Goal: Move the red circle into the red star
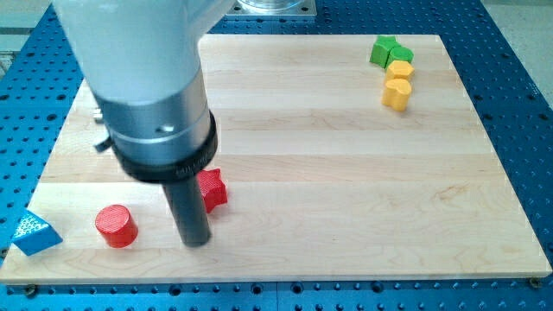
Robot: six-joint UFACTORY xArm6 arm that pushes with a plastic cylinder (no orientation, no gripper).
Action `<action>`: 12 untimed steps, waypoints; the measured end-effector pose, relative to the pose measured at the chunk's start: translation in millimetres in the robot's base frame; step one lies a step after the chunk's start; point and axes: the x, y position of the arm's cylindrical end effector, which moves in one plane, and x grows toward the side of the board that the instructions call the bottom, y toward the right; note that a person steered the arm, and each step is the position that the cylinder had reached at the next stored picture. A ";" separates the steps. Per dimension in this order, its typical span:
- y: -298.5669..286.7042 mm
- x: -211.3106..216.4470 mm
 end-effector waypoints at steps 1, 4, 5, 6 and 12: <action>-12.8 23.7; -85.4 24.9; -129.5 15.7; -123.6 5.4; -33.1 -123.2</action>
